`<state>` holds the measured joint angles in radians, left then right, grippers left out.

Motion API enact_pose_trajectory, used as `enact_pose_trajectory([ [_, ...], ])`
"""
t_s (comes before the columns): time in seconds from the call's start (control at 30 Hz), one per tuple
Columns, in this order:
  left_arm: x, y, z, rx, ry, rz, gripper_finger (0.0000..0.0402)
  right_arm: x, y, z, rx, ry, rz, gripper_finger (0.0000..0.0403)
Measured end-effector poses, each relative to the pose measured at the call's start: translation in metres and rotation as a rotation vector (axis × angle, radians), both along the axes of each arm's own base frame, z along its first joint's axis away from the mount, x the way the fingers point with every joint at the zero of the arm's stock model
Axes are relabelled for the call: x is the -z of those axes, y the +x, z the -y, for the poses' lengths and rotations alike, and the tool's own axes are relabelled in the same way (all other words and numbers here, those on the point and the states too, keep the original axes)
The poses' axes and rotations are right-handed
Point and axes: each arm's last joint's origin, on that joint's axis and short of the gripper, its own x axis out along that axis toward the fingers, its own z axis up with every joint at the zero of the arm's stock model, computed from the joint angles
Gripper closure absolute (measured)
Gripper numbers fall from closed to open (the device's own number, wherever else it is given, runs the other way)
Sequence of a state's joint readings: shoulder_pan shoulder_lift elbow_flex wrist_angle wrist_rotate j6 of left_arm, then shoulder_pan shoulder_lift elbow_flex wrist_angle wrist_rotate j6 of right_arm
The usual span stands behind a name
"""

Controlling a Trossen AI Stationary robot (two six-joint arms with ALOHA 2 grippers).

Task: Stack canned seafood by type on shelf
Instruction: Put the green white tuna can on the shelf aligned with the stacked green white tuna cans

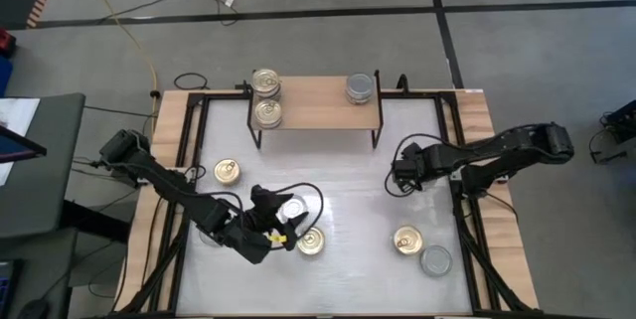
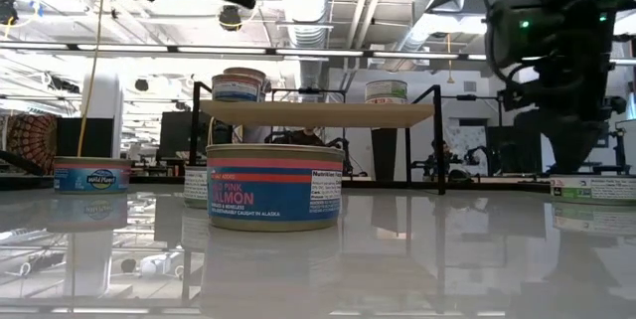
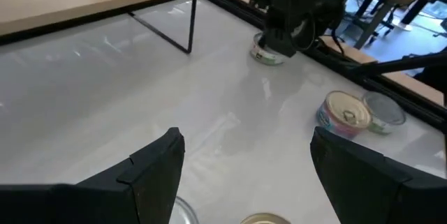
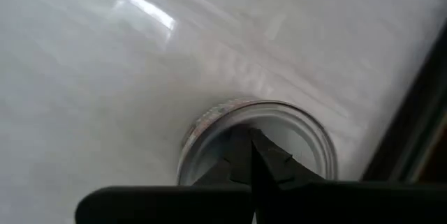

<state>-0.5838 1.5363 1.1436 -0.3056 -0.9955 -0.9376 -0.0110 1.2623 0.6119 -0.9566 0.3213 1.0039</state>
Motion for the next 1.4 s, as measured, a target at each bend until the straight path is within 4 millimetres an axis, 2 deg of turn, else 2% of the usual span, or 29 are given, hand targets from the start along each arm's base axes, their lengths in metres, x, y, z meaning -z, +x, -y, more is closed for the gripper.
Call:
enact_pose_trajectory([
  [0.07, -0.003, 0.003, 0.002, 0.001, -0.006, 0.011, 0.0105, 0.000, 0.008, -0.004, -0.048, 0.008, 0.075, 0.0388],
  [0.17, -0.002, 0.006, 0.000, -0.014, -0.014, 0.015, 0.0105, -0.007, 0.034, -0.014, -0.111, 0.058, 0.329, 0.0388],
  [0.3, -0.001, 0.009, -0.006, -0.045, -0.034, 0.023, 0.0105, -0.017, 0.058, -0.027, -0.233, 0.097, 0.589, 0.0388],
  [0.4, -0.001, 0.012, -0.011, -0.063, -0.050, 0.030, 0.0105, -0.025, 0.063, -0.033, -0.267, 0.097, 0.688, 0.0388],
  [0.47, -0.001, 0.014, -0.014, -0.062, -0.066, 0.030, 0.0105, -0.030, 0.061, -0.036, -0.287, 0.100, 0.702, 0.0388],
  [0.57, 0.000, 0.017, -0.019, -0.056, -0.108, 0.023, 0.0105, -0.035, 0.048, -0.038, -0.246, 0.122, 0.618, 0.0388],
  [0.67, 0.000, 0.019, -0.021, -0.057, -0.116, 0.023, 0.0105, -0.030, 0.033, -0.041, -0.158, 0.146, 0.501, 0.0388],
  [0.77, 0.000, 0.019, -0.021, -0.057, -0.117, 0.023, 0.0105, -0.025, 0.028, -0.049, -0.104, 0.163, 0.438, 0.0388],
  [0.9, 0.000, 0.019, -0.021, -0.057, -0.117, 0.022, 0.0105, -0.010, 0.036, -0.060, -0.073, 0.183, 0.413, 0.0388],
  [1.0, 0.000, 0.019, -0.023, -0.062, -0.117, 0.022, 0.0105, 0.001, 0.052, -0.066, -0.111, 0.210, 0.449, 0.0388],
  [1.2, 0.000, 0.022, -0.028, -0.075, -0.117, 0.020, 0.0105, 0.002, 0.087, -0.075, -0.303, 0.204, 0.704, 0.0387],
  [1.3, 0.001, 0.023, -0.030, -0.081, -0.152, 0.027, 0.0105, -0.002, 0.087, -0.076, -0.313, 0.205, 0.730, 0.0387],
  [1.4, 0.002, 0.025, -0.033, -0.073, -0.206, 0.026, 0.0105, -0.005, 0.079, -0.077, -0.301, 0.211, 0.682, 0.0386],
])
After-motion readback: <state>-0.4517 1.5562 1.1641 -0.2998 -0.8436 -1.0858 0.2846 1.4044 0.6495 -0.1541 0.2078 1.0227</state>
